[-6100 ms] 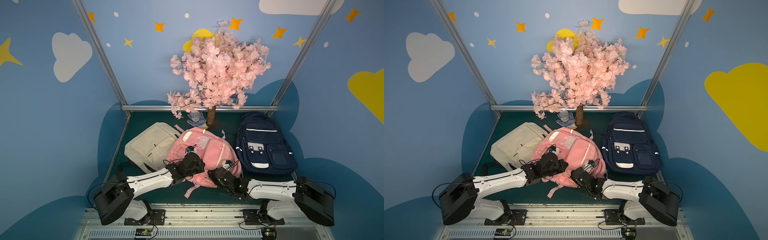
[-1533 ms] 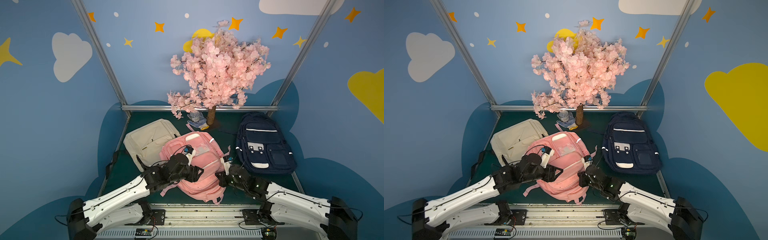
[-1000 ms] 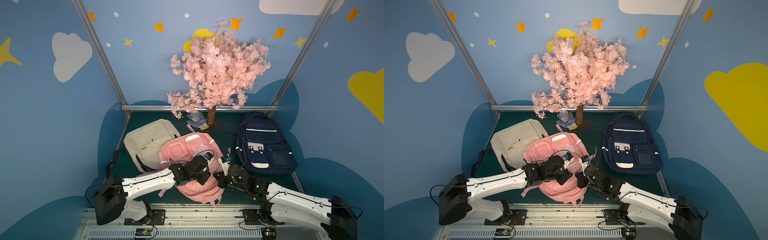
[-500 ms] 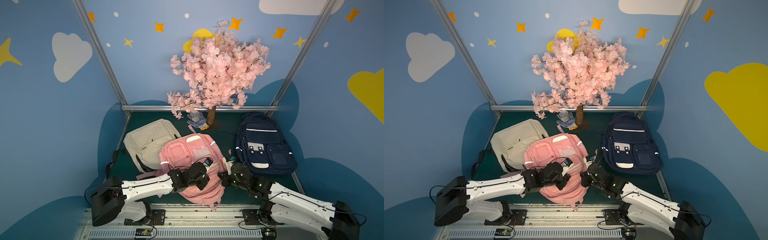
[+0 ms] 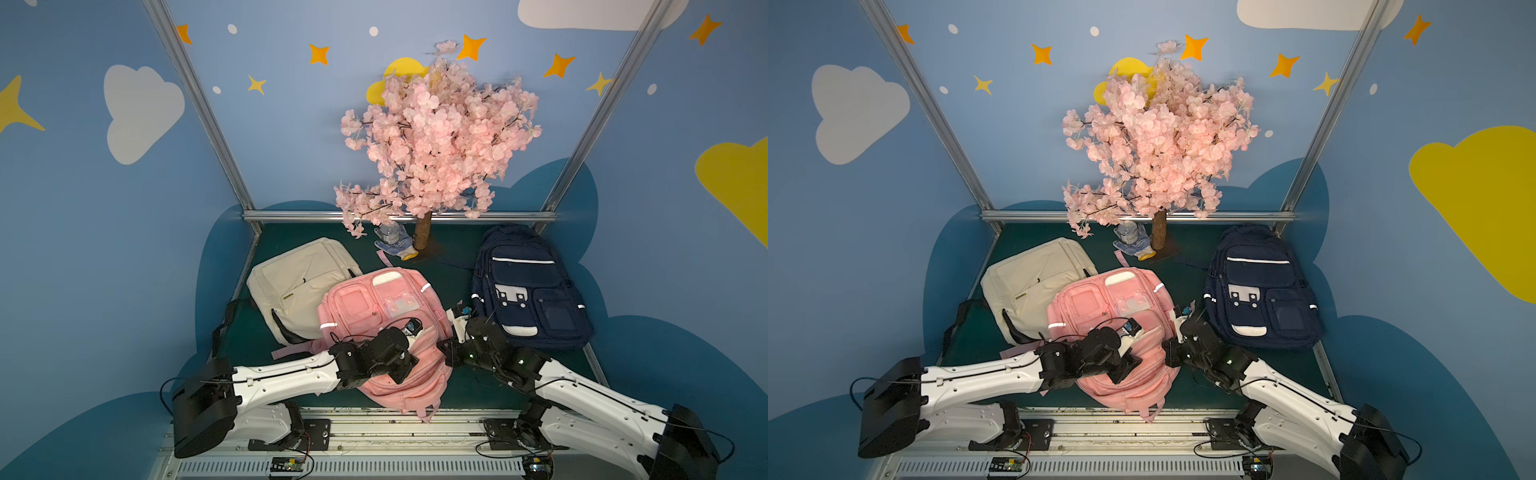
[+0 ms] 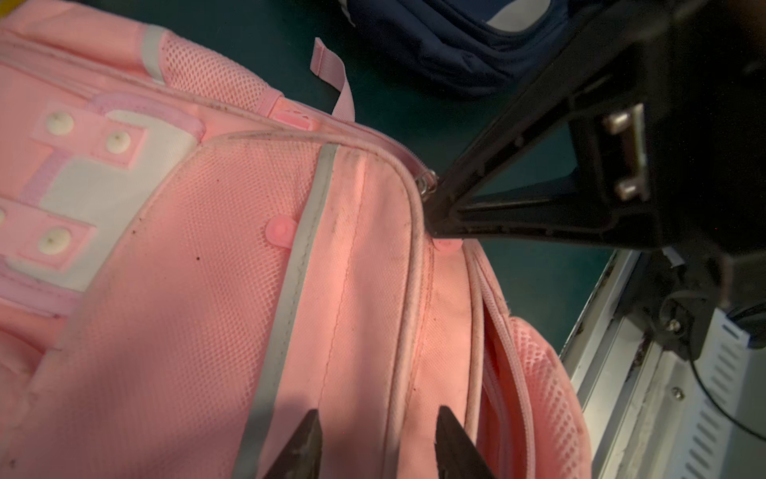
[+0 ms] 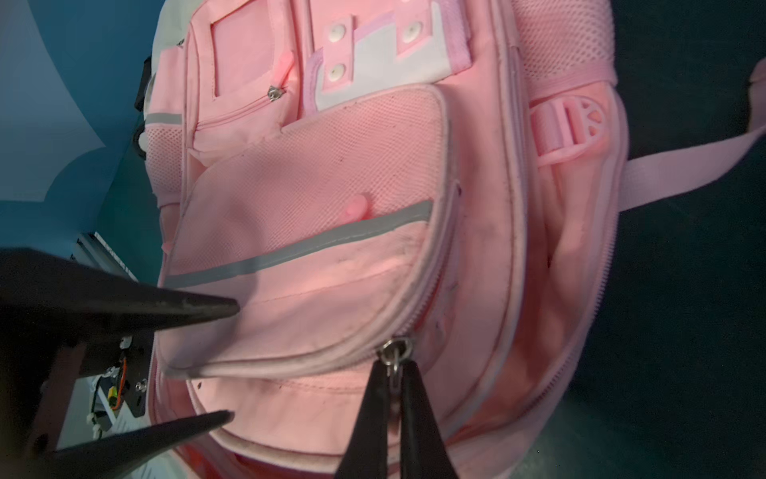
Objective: Zip up the backpack
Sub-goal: Zip the zipper on the backpack.
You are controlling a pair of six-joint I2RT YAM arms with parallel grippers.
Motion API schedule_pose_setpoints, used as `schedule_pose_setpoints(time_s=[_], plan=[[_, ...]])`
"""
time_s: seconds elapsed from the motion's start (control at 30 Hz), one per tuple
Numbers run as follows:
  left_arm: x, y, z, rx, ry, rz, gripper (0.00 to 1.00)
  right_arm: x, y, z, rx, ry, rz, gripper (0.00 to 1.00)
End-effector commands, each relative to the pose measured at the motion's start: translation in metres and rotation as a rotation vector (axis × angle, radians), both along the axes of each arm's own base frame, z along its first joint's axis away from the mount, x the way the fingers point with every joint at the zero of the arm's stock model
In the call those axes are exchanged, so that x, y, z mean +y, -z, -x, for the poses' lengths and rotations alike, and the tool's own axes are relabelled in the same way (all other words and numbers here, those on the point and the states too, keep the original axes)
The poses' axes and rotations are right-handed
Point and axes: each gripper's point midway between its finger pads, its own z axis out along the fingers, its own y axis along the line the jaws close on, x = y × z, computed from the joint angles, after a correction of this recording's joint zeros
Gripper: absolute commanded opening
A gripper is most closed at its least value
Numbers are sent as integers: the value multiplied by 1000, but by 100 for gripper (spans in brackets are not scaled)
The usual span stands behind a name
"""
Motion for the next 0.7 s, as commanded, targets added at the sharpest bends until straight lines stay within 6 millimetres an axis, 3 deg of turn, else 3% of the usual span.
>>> schedule_pose_setpoints(time_s=[0.0,0.2,0.33,0.5,0.67], plan=[[-15,-21,-11,-47,7,42,57,18,-31,3,-110,-71,-57,0],[-24,-17,-28,-58,2,22,57,28,-37,15,-136,-130,-58,0],[-18,2,-32,-32,-21,-35,41,24,-39,15,-150,-115,-56,0],[-15,16,-16,32,38,-53,36,13,-41,10,-174,-73,-53,0],[-10,22,-11,49,35,-49,15,8,-34,3,-149,-34,-25,0]])
